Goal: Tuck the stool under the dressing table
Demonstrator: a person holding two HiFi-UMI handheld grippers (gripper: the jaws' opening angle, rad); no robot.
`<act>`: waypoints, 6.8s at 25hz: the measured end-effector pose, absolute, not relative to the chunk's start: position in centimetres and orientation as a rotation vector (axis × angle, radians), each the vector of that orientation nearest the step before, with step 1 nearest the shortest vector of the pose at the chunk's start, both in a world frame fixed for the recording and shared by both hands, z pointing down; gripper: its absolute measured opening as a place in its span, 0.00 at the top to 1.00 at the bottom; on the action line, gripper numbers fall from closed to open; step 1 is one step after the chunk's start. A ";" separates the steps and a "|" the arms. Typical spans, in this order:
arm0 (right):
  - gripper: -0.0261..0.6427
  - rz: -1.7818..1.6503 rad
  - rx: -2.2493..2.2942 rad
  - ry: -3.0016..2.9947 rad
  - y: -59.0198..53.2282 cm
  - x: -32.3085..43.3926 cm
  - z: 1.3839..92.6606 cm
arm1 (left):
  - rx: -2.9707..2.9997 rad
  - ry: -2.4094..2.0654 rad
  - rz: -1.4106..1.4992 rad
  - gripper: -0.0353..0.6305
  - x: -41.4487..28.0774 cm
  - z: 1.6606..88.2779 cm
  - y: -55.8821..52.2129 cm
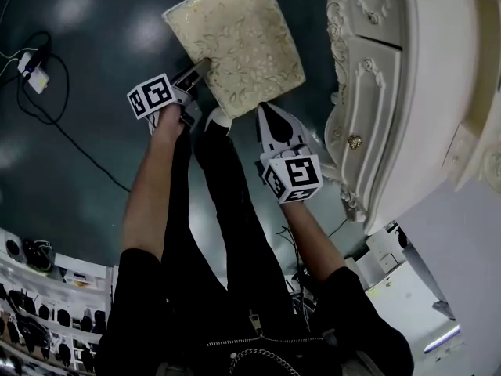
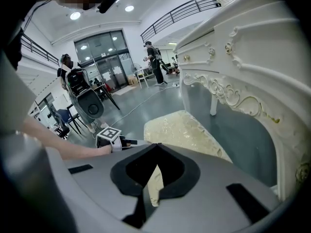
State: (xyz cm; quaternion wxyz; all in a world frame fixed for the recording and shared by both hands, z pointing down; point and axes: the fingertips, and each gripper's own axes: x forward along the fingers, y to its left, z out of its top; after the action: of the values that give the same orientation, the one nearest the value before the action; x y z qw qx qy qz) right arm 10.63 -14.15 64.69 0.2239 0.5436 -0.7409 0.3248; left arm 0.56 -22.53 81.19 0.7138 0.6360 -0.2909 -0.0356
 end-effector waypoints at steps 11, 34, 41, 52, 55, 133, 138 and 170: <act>0.95 0.891 1.566 -2.015 -14.8 13.0 64.8 | 1.389 -0.605 -0.116 0.58 4.6 81.3 -23.8; 0.95 0.831 1.640 -1.967 -15.3 17.1 65.4 | 1.411 -0.445 -0.155 0.59 17.2 81.0 -31.0; 0.95 0.825 1.748 -1.887 -13.5 19.0 64.2 | 1.434 -0.383 -0.159 0.60 19.9 80.6 -32.0; 0.95 0.824 1.848 -1.826 -11.9 20.4 65.3 | 1.473 -0.318 -0.159 0.61 24.3 80.7 -34.1; 0.95 0.819 1.865 -1.814 -11.7 20.7 65.5 | 1.486 -0.323 -0.153 0.61 24.9 80.8 -34.9; 0.95 0.213 1.988 -2.171 -17.7 14.8 15.9 | 2.724 -0.803 0.298 0.91 0.6 17.2 -26.9; 0.95 0.229 2.153 -2.038 -14.0 19.6 15.0 | 2.786 -0.651 0.301 0.91 5.9 16.4 -25.5; 0.95 0.274 2.459 -1.776 -4.1 27.8 12.9 | 2.949 -0.295 0.311 0.91 17.0 13.0 -19.6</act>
State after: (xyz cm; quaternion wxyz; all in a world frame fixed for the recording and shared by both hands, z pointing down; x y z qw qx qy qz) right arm 27.76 -4.07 12.90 0.0478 0.8064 -0.5825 0.0900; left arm 16.98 -19.64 13.03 0.0806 0.9864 -0.0988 0.1041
